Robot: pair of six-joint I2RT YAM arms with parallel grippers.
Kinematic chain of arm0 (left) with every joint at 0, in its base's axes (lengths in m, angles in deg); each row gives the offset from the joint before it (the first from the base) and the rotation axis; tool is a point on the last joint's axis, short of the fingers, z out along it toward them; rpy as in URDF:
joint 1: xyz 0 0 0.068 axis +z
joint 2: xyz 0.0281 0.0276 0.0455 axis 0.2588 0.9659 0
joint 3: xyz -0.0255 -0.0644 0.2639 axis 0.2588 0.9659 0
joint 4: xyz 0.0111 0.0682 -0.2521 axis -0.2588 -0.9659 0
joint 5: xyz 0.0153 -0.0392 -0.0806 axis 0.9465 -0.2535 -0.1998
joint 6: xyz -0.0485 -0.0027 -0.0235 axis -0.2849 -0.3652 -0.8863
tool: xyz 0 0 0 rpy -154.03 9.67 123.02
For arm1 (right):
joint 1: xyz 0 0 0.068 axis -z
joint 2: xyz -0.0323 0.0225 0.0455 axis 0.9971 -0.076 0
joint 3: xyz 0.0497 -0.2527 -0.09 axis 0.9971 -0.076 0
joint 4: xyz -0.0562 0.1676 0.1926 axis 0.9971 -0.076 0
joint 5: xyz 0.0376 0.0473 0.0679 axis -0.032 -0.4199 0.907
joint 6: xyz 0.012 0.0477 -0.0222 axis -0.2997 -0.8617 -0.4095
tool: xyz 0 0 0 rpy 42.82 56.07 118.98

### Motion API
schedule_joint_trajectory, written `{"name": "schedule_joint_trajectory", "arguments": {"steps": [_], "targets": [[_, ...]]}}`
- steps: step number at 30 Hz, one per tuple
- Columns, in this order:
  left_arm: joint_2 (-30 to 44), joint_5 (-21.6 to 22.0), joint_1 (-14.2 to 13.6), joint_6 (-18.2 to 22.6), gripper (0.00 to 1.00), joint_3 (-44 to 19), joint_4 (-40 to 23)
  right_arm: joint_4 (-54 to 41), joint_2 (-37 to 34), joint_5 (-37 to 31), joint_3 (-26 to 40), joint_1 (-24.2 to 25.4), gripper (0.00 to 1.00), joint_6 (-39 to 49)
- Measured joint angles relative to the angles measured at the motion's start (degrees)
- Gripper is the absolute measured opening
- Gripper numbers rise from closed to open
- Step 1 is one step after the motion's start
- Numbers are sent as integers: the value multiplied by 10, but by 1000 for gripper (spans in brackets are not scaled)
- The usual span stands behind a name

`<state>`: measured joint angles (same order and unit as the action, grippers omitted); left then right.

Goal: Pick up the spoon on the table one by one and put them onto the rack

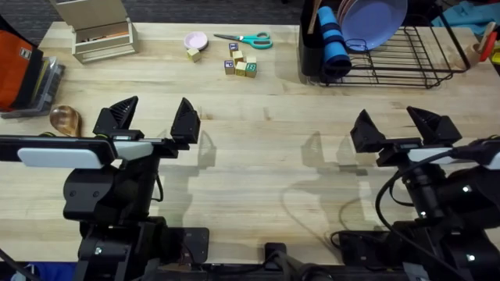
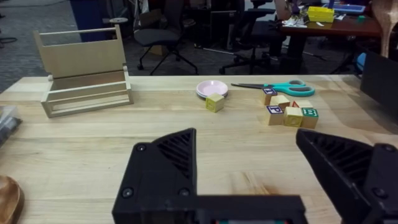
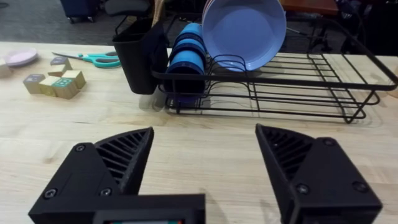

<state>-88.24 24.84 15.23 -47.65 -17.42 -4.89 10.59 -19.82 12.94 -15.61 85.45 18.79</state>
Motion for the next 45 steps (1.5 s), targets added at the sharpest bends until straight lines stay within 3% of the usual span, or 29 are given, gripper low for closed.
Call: {"name": "schedule_joint_trajectory", "arguments": {"steps": [15, 21, 26, 32, 45], "targets": [[0, 0, 0, 0, 993, 0, -1, -3, 0, 0, 0, 0, 993, 0], [2, 8, 0, 0, 993, -27, -84, -48, 0, 0, 17, 0, 993, -5], [40, 37, 0, 0, 993, -126, -164, -194, -11, -1, 82, 1, 993, -7], [156, 53, 0, 0, 994, -266, -243, -248, -89, -5, 212, 1, 993, -7], [485, 76, 0, 0, 994, -608, -436, -400, -420, -7, 533, 1, 993, -7]]}}
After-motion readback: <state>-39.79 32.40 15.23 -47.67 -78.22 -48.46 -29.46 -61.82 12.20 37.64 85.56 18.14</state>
